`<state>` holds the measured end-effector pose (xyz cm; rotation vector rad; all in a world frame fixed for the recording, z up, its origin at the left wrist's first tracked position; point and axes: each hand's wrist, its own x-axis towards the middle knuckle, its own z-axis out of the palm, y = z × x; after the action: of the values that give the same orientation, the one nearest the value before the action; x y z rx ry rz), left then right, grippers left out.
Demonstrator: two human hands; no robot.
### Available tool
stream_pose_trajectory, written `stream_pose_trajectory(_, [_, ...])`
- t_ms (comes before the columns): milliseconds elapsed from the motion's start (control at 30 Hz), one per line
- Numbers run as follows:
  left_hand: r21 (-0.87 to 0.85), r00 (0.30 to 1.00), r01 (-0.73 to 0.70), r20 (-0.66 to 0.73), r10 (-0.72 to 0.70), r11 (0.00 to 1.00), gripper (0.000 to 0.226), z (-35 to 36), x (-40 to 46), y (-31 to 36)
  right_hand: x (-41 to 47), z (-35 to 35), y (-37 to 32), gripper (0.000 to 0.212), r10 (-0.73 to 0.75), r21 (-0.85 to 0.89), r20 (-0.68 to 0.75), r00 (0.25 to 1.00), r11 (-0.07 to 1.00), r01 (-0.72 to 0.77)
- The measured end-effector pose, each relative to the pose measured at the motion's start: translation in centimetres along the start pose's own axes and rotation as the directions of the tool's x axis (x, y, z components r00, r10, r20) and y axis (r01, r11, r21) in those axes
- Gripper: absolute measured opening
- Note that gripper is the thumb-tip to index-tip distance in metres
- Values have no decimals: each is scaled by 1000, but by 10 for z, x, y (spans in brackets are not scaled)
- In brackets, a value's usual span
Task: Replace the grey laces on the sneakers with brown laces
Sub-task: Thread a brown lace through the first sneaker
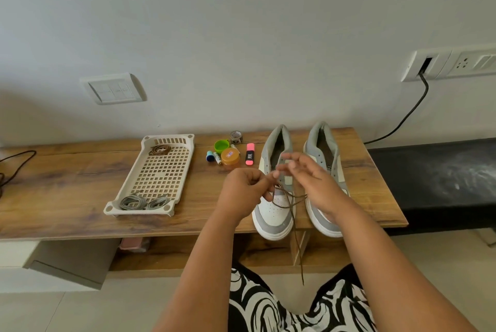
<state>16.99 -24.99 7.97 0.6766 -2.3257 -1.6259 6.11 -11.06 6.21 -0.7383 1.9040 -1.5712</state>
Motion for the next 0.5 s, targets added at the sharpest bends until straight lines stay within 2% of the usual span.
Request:
stream_pose_trajectory(100, [29, 1000, 12, -4, -12, 1000, 39, 7, 6, -3, -1, 8, 0, 29, 80, 240, 93, 992, 966, -100])
stream_pose_trajectory(167, [-4, 998, 33, -51, -33, 999, 41, 10, 8, -8, -1, 3, 0, 28, 103, 311, 141, 985, 940, -143])
stream_pose_trajectory(267, [-126, 992, 70, -96, -83, 990, 45, 15, 10, -15, 1, -13, 3, 23, 118, 165, 198, 973, 974, -152])
stream_pose_trajectory(367, [-191, 990, 98, -80, -115, 977, 45, 22, 13, -18, 4, -16, 8, 14, 124, -29, 136, 983, 992, -121])
stream_pose_trajectory(433, [-197, 990, 103, -74, -119, 975, 38, 26, 18, -19, 9, -11, 17, 10, 150, -57, 43, 988, 987, -147])
stream_pose_trajectory(500, [-125, 992, 86, -86, -97, 988, 28, 28, 24, -24, 17, -10, 22, 7, 164, -93, -136, 977, 980, -178])
